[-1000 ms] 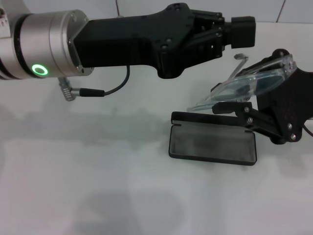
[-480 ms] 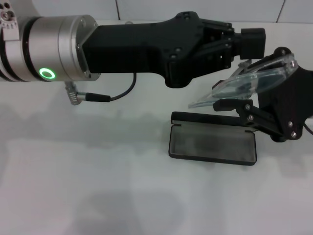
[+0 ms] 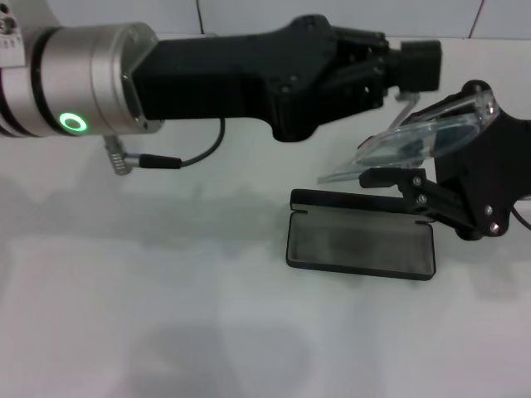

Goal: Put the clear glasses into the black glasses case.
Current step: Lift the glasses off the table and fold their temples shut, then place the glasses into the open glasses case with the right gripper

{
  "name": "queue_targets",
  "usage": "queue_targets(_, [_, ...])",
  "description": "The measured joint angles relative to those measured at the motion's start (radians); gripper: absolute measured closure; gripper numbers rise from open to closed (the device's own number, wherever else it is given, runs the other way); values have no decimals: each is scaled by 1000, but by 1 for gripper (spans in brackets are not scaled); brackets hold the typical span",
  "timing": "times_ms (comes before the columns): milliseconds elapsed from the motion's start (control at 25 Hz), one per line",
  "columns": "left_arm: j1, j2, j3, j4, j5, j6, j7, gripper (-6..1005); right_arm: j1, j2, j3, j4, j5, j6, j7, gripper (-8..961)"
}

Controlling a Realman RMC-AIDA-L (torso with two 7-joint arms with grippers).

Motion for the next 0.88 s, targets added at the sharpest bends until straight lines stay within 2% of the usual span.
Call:
queue_targets(120, [3, 1, -53, 0, 6, 0, 11, 940, 2, 0, -16, -1, -1, -1, 7, 812])
queue_targets(240, [8, 7, -167, 0, 50, 1, 33, 940, 1, -1, -33, -23, -8, 2, 41, 811])
queue_targets(360, [21, 34, -315, -1, 124, 2, 47, 940, 3, -1, -37, -109, -54, 21, 188, 811])
queue_targets(400, [33, 50, -379, -3, 153, 2, 58, 940, 5, -1, -39, -168, -87, 40, 267, 811])
queue_targets(440, [48, 64, -442, -10, 178, 1, 78, 940, 6, 0, -55, -288, -164, 79, 415, 811])
queue_targets(480, [48, 64, -442, -10, 178, 1, 78, 940, 6, 0, -55, -288, -164, 79, 415, 811])
queue_targets(560, [84, 82, -571, -39, 216, -5, 138, 939, 6, 1, -94, -450, -263, 128, 589, 811])
queue_targets(600, [105, 84, -629, -60, 225, -10, 168, 939, 9, 1, -116, -533, -312, 153, 672, 811])
queue_targets(640, [105, 84, -629, -60, 225, -10, 168, 939, 16, 1, -138, -603, -359, 171, 765, 811])
queue_targets(720, [167, 86, -751, -132, 230, -21, 270, 939, 49, 0, -180, -745, -473, 201, 967, 811])
queue_targets(760, [182, 85, -766, -148, 231, -25, 294, 939, 78, 0, -190, -791, -529, 202, 1058, 811])
queue_targets(800, [197, 83, -778, -159, 231, -28, 319, 939, 154, 0, -201, -852, -630, 190, 1226, 811])
queue_targets(840, [197, 83, -778, -159, 231, -28, 319, 939, 154, 0, -201, -852, -630, 190, 1226, 810])
queue_targets(880, [213, 76, -784, -172, 231, -32, 355, 939, 199, -1, -203, -857, -668, 171, 1305, 810])
